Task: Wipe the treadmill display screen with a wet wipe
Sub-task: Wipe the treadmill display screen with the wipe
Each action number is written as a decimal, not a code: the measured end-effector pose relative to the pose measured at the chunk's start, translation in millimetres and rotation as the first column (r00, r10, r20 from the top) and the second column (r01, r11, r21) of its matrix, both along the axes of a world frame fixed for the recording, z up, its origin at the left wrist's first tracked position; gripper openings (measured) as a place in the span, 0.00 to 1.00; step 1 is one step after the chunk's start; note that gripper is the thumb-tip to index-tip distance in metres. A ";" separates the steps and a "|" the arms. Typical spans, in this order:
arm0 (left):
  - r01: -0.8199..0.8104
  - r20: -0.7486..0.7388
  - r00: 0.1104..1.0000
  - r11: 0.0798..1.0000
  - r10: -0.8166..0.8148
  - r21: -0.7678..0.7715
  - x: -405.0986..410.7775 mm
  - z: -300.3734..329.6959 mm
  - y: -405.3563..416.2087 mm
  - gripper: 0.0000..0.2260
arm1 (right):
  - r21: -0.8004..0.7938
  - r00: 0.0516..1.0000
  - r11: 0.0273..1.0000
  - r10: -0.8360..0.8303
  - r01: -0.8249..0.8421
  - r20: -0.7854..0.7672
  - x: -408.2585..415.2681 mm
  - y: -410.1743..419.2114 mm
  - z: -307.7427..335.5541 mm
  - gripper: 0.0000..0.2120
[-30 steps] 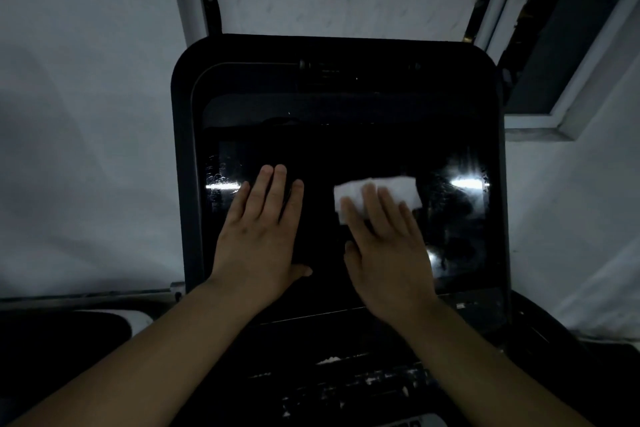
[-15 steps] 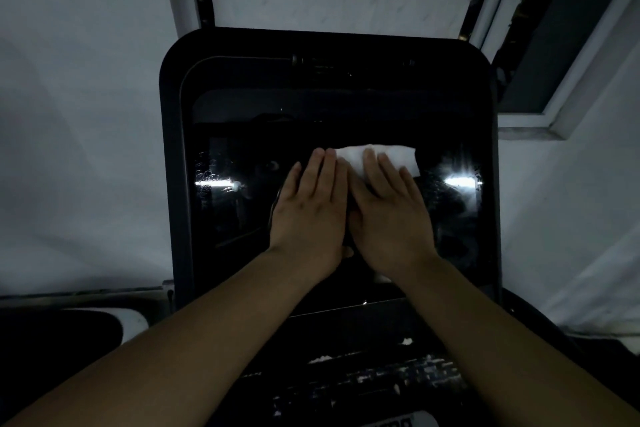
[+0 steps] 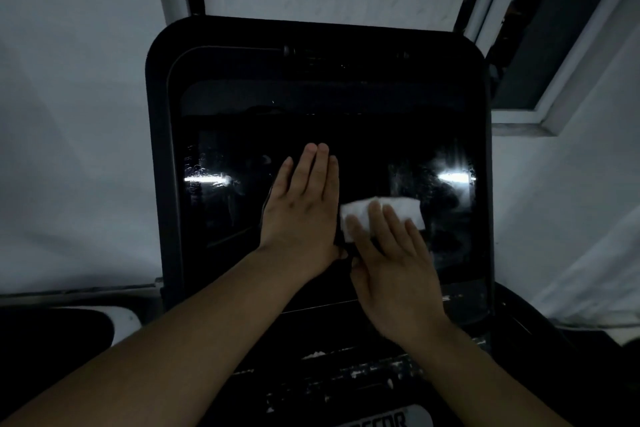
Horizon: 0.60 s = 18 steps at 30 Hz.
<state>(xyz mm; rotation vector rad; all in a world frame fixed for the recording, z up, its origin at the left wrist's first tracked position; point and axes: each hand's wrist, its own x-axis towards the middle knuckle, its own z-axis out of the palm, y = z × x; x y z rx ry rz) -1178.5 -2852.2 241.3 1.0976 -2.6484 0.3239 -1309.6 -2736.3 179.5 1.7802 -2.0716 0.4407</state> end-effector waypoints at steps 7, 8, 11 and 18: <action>-0.020 0.049 0.999 0.999 0.019 0.027 1.1 5.3 -0.4 0.64 | 0.020 0.998 0.998 -0.059 0.058 0.021 -27.6 -70.6 83.5 0.35; -0.019 0.052 0.999 0.999 0.017 0.030 1.4 5.7 -0.6 0.64 | 0.027 0.998 0.998 -0.059 0.058 0.019 -27.9 -72.4 85.4 0.35; -0.014 0.056 0.998 0.999 0.012 0.040 2.7 7.5 -0.3 0.64 | -0.013 0.999 0.999 -0.046 0.046 -0.006 -23.1 -57.4 68.8 0.32; 0.009 0.052 0.999 0.997 -0.013 0.077 2.4 9.3 0.1 0.65 | 0.023 1.000 1.000 0.016 -0.016 0.016 1.6 19.1 -16.7 0.30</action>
